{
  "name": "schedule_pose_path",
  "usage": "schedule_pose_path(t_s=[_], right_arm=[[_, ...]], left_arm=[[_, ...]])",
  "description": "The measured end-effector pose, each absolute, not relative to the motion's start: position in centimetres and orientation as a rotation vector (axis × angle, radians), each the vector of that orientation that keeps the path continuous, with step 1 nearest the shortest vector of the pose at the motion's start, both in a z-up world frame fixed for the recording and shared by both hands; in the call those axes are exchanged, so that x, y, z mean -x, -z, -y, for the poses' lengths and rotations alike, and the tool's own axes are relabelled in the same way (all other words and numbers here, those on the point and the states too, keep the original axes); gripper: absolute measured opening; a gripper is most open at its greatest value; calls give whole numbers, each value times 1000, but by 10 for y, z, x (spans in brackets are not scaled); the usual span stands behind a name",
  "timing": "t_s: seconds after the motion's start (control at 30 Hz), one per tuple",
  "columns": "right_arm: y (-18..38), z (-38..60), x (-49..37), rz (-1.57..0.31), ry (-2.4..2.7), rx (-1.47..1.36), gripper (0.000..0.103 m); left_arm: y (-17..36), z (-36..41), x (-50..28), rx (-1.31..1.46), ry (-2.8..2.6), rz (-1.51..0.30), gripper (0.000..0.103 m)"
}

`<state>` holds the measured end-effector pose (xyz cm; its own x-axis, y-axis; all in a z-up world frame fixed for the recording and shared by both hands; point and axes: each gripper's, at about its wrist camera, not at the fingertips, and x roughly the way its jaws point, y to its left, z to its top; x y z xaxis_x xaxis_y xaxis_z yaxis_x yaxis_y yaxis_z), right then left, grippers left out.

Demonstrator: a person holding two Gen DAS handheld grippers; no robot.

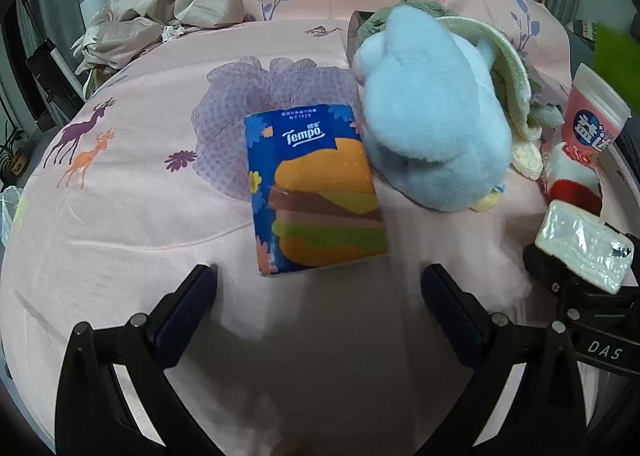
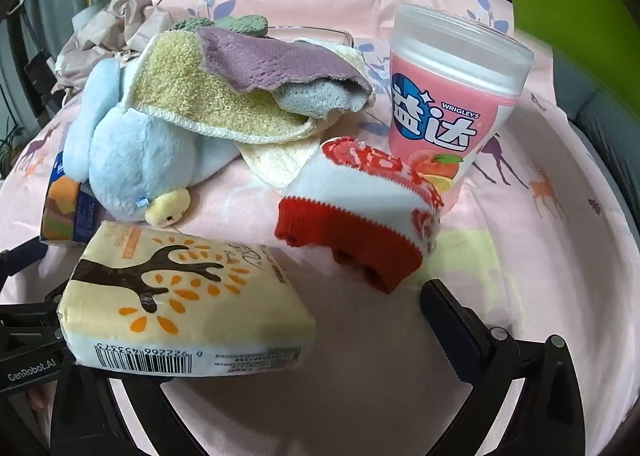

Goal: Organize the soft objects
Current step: 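Move the right gripper toward the beige tree-print tissue pack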

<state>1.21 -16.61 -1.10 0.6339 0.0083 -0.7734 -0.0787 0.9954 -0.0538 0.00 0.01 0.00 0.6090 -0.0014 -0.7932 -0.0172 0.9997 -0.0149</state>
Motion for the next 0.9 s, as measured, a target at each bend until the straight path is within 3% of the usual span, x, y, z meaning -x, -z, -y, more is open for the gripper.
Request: schedule_pose_path(t_s=[0.57, 0.9], right_arm=[[11, 166, -12, -883, -48, 88, 103], [11, 172, -9, -879, -53, 80, 103]], left_arm=[[-4, -2, 3, 21, -8, -942, 102], [-17, -17, 10, 107, -24, -909, 95]])
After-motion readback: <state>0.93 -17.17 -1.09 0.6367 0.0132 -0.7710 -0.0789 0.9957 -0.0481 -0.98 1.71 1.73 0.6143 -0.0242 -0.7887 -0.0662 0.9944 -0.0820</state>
